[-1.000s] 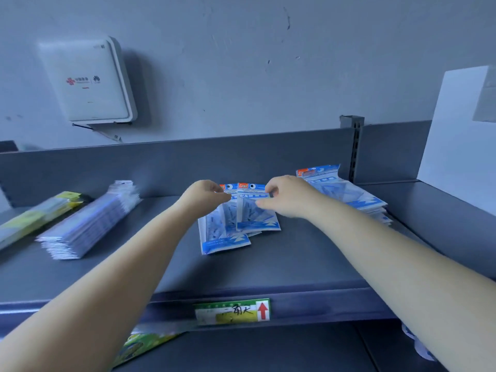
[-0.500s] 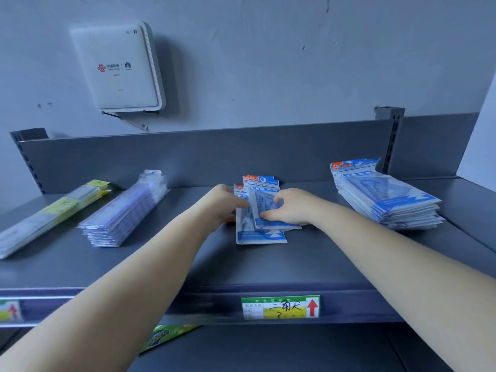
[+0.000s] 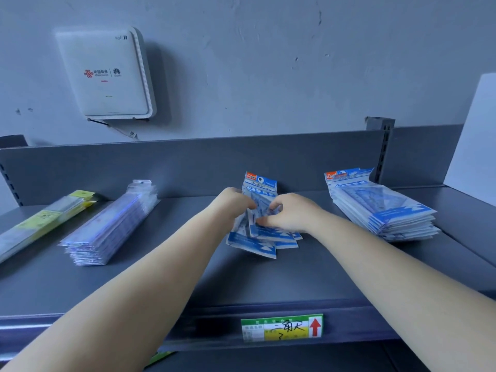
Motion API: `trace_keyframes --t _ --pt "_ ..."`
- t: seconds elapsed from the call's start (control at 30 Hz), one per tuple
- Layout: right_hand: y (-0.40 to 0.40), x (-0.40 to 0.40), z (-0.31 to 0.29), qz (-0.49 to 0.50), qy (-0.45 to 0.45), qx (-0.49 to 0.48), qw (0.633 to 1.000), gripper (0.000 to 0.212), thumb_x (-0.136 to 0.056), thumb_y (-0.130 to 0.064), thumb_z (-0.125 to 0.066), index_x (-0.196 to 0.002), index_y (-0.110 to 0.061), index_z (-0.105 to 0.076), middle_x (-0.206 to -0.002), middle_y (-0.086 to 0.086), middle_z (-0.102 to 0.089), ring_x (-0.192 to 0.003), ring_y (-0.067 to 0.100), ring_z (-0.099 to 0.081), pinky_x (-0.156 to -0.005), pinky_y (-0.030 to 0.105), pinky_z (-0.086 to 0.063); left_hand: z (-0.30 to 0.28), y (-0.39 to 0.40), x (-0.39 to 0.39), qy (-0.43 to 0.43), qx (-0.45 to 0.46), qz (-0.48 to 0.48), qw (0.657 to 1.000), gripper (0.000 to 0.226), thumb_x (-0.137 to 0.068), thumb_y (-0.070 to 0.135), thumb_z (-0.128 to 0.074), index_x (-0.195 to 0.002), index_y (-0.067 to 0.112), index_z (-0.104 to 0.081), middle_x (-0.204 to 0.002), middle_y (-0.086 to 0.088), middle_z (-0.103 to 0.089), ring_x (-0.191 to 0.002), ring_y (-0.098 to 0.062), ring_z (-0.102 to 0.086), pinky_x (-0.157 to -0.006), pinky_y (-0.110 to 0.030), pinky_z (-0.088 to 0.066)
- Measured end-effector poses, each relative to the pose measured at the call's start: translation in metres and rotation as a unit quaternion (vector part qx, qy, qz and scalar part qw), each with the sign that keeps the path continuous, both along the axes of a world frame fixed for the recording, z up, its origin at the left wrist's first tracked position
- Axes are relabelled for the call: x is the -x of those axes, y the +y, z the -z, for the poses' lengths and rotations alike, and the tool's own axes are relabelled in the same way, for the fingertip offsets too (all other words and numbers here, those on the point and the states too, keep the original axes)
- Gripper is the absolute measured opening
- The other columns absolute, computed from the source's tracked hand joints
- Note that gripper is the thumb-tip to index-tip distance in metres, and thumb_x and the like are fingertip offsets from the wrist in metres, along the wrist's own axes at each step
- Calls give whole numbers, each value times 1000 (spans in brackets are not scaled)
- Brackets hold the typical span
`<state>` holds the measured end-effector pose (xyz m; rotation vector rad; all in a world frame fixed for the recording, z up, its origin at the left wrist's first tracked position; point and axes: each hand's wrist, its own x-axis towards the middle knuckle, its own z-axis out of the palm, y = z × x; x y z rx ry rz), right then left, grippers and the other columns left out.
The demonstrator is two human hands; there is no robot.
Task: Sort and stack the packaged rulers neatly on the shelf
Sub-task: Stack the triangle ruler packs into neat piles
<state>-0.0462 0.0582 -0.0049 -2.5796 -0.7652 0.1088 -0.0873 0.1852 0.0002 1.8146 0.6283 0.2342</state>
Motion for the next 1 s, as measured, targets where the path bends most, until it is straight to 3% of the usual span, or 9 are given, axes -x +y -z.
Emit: trace_keyframes --t 0.13,0.27,0.37,0.43,0.5,0.6,0.7,0.8,1.0 --pt "1 0 1 -3 3 -14 1000 62 -75 -54 -66 -115 -7 -62 -92 2 -61 -83 20 -57 -72 31 -44 6 3 -2 4 93 -2 996 24 -79 -2 -63 -103 1 -63 -113 -21 -65 -102 -36 -64 -90 -52 -50" --pt "1 -1 2 0 33 -71 997 59 -71 -49 -71 -109 -5 -64 -85 0 -56 -77 17 -51 -70 29 -38 6 3 -4 4 135 -7 991 43 -73 1 -70 -115 4 -58 -114 -18 -63 -97 -36 -64 -85 -52 -52" --pt "1 0 4 -2 43 -114 993 56 -69 -46 -75 -110 -10 -62 -104 2 -62 -96 21 -59 -75 29 -42 9 1 -4 -36 91 -21 995 38 -75 -2 -68 -111 6 -57 -103 -12 -66 -88 -26 -64 -78 -41 -56" --pt "-1 0 5 17 68 -144 987 67 -65 -45 -79 -117 -12 -53 -111 0 -56 -99 18 -56 -76 29 -44 10 -1 -4 -74 108 -9 991 25 -81 -10 -59 -101 6 -57 -89 -8 -65 -74 -20 -63 -62 -32 -56" --pt "-2 -3 5 38 110 -176 977 72 -62 -44 -82 -117 -11 -48 -112 1 -57 -100 19 -58 -80 31 -49 4 -4 3 -132 131 12 982 27 -83 -16 -53 -98 7 -55 -84 -5 -65 -69 -16 -63 -49 -27 -55" --pt "-3 -5 0 -2 140 -259 956 46 -67 -29 -79 -105 -11 -60 -102 4 -67 -97 23 -64 -89 41 -52 -3 -1 11 -224 107 56 967 36 -84 -16 -52 -112 7 -48 -103 -11 -65 -85 -21 -67 -65 -31 -60" --pt "0 3 -11 -21 103 -332 937 38 -78 -18 -70 -109 -10 -50 -107 9 -61 -101 26 -60 -91 43 -49 -13 -2 23 -266 62 86 958 38 -89 -5 -52 -123 10 -41 -121 -11 -60 -107 -25 -62 -91 -42 -53" --pt "6 16 -27 -60 73 -410 907 35 -81 -11 -65 -110 -9 -45 -110 12 -61 -104 30 -60 -93 50 -48 -30 1 36 -322 47 94 941 34 -93 -2 -48 -124 8 -41 -120 -11 -59 -108 -23 -61 -92 -37 -51" --pt "8 31 -15 -82 82 -438 891 45 -78 -5 -67 -111 -23 -43 -117 1 -61 -110 19 -58 -98 42 -46 -18 6 59 -324 49 135 935 26 -85 6 -60 -110 12 -54 -107 -7 -65 -100 -21 -62 -93 -36 -50"
